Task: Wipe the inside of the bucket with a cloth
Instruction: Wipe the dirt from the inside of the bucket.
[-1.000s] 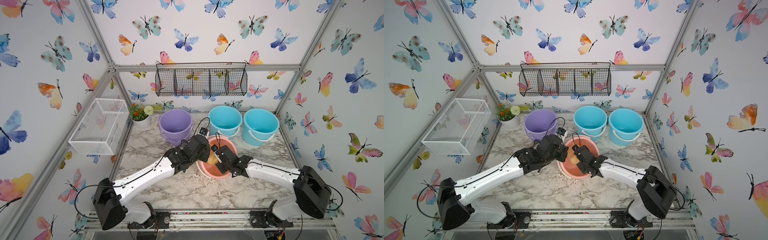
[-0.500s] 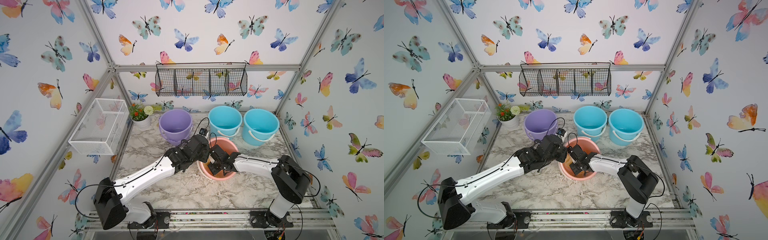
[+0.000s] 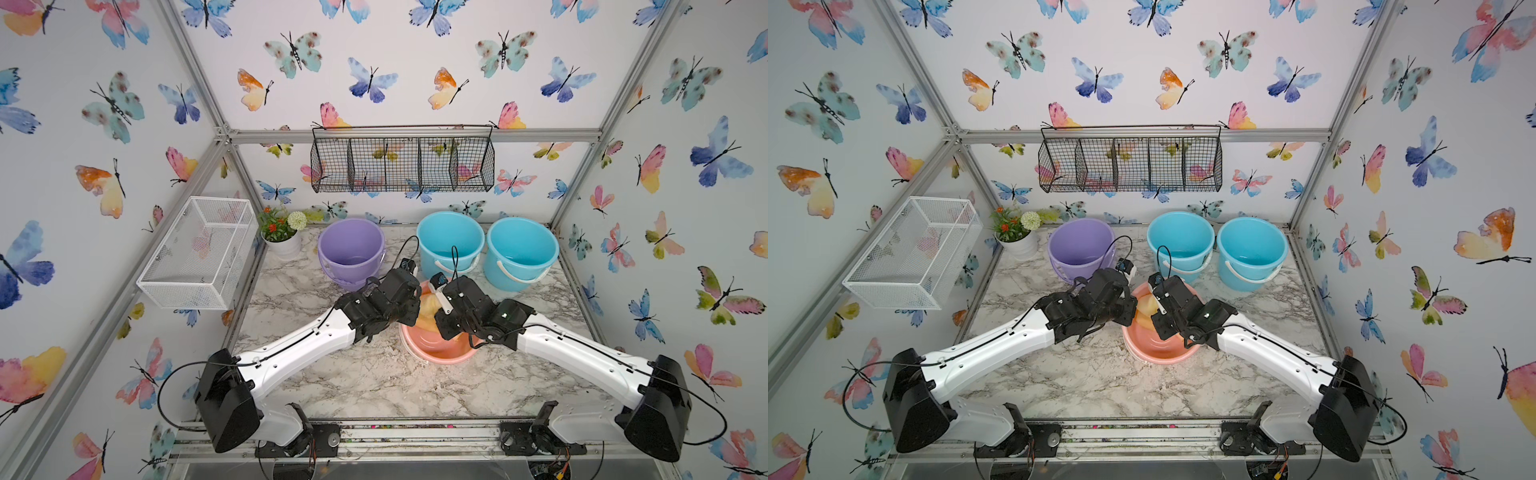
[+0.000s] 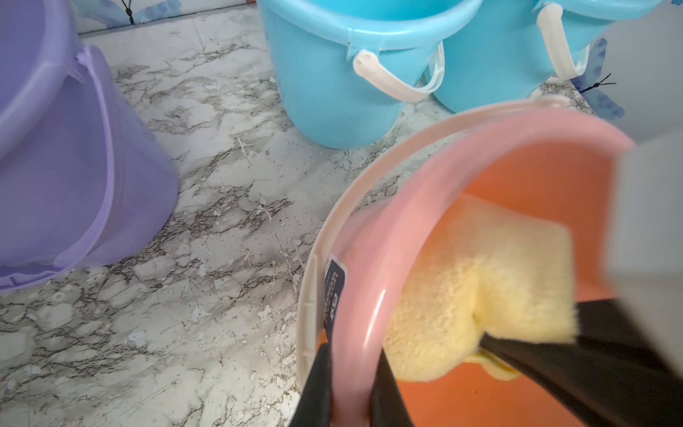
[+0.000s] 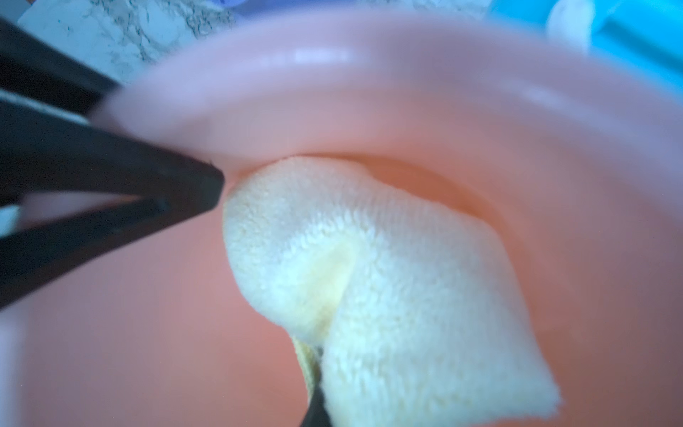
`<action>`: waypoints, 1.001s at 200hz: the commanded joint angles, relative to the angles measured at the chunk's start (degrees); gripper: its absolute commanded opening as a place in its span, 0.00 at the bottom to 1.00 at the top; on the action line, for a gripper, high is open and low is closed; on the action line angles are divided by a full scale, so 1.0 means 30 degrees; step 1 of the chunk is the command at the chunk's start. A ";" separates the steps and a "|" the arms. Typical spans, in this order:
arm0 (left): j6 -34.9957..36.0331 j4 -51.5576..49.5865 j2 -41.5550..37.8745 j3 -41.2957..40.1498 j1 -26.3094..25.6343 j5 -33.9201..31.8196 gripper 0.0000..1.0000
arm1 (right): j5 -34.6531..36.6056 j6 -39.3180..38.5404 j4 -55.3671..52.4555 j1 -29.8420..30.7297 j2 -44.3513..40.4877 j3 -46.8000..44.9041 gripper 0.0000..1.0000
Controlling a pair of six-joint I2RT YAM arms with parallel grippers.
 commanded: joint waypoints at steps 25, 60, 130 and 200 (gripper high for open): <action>-0.0068 -0.1384 0.0734 0.0389 0.0297 0.1937 0.00 | 0.4621 -0.1606 -0.2812 0.0064 0.0531 0.2096 0.02; -0.0018 -0.1444 0.0820 0.0440 0.0461 0.2314 0.00 | 0.7234 -0.3207 -0.2320 0.0066 0.1198 0.1658 0.02; 0.0126 -0.1445 0.0782 0.0688 0.0476 0.2516 0.00 | 0.4507 -0.5982 -0.0979 0.0085 0.3198 -0.0653 0.02; 0.0139 -0.1583 0.0869 0.1090 0.0468 0.2670 0.00 | 0.0937 -0.6987 0.0794 0.0064 0.5839 -0.2407 0.02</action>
